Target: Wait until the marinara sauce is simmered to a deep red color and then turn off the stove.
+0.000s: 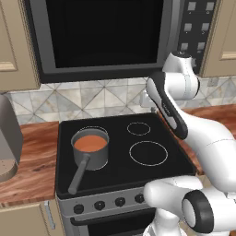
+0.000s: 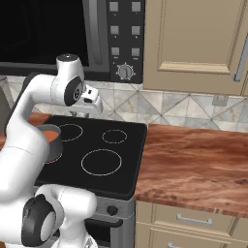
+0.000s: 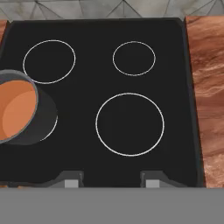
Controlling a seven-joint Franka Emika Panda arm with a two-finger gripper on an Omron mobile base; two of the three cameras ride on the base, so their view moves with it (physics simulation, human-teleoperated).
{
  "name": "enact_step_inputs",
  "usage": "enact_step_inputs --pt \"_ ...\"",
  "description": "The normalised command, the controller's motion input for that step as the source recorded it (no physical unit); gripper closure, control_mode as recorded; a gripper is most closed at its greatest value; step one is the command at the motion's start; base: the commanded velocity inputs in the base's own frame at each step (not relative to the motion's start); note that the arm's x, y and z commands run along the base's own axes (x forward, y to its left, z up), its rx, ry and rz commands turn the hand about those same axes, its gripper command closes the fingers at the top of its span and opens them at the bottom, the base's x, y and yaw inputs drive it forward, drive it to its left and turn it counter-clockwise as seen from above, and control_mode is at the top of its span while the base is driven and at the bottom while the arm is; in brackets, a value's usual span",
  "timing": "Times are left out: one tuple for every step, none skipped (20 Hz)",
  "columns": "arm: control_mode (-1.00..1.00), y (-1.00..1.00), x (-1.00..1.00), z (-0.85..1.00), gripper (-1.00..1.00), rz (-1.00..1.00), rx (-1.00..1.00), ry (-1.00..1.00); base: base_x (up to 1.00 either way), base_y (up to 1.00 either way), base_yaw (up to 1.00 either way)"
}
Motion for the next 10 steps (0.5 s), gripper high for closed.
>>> enact_step_inputs --pt "-1.0 0.0 0.0 0.0 -1.0 0.0 0.0 0.02 0.0 0.0 0.0" --pt "-1.0 0.0 -0.08 -0.01 -1.0 0.0 0.0 0.0 0.0 0.0 0.0" --pt "-1.0 0.0 -0.13 -0.04 -1.0 0.0 0.0 0.02 0.0 0.0 0.0" --pt "-1.0 0.0 -0.22 -0.1 -1.0 0.0 0.0 0.03 0.0 0.0 0.0" --pt "-1.0 0.05 -0.38 -0.15 -1.0 0.0 0.0 0.02 0.0 0.0 0.0" --pt "-1.0 0.1 -0.51 -0.21 -1.0 0.0 0.0 0.02 0.0 0.0 0.0" --pt "-1.0 0.25 -0.51 -0.3 -1.0 0.0 0.0 0.0 0.0 0.0 0.0" --pt "-1.0 0.5 -0.54 -0.28 -1.0 0.03 0.0 0.0 0.0 0.0 0.0" --pt "-1.0 0.61 -0.51 -0.24 -1.0 0.06 -0.01 0.0 0.0 0.0 0.0" --pt "-1.0 0.63 -0.58 -0.19 -1.0 0.11 -0.03 0.0 0.0 0.0 0.0"
